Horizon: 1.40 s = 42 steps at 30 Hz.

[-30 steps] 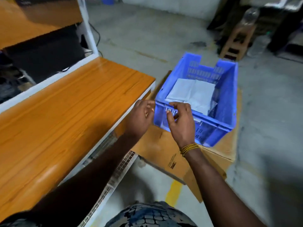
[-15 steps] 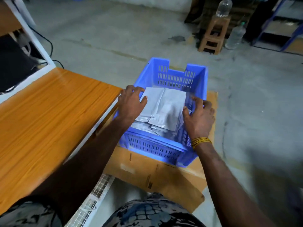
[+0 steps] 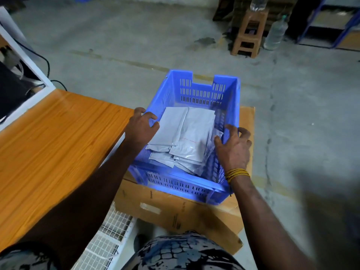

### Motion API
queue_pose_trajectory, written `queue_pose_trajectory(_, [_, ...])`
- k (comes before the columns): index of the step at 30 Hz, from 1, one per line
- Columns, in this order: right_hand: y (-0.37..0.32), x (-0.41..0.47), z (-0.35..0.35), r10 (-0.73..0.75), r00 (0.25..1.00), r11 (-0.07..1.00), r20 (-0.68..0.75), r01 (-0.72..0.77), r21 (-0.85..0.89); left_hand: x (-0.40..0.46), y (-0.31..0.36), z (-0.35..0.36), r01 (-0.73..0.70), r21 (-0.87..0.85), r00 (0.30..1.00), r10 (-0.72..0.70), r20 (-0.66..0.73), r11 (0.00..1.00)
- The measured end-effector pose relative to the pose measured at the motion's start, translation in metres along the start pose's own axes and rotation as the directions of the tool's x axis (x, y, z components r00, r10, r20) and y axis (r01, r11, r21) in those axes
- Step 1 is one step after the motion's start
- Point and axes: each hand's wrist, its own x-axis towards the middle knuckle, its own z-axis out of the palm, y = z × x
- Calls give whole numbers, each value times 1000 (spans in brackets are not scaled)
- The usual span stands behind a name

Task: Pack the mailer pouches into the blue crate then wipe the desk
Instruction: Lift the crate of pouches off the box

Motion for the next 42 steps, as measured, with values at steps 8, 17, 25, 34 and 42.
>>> queue_pose_trajectory(8, [-6, -4, -9, 49, 997, 974, -54, -36, 224, -9, -4, -16, -77, -192, 997, 77, -7, 978])
queue_pose_trajectory(17, [-32, -23, -48, -80, 980, 910, -181, 146, 389, -38, -6, -78, -90, -405, 991, 42, -125, 910])
queue_pose_trajectory(25, [-113, -33, -72, -341, 925, 784, -169, 379, 491, -77, -26, -176, -73, -362, 941, -55, -333, 929])
queue_pose_trajectory(34, [-214, -17, -18, -575, 817, 570, -48, 442, 693, -123, -71, -247, 74, -493, 776, -361, -518, 867])
queue_pose_trajectory(42, [-311, -16, 83, -751, 650, 488, 115, 428, 761, -135, -127, -246, 213, -526, 546, -547, -635, 824])
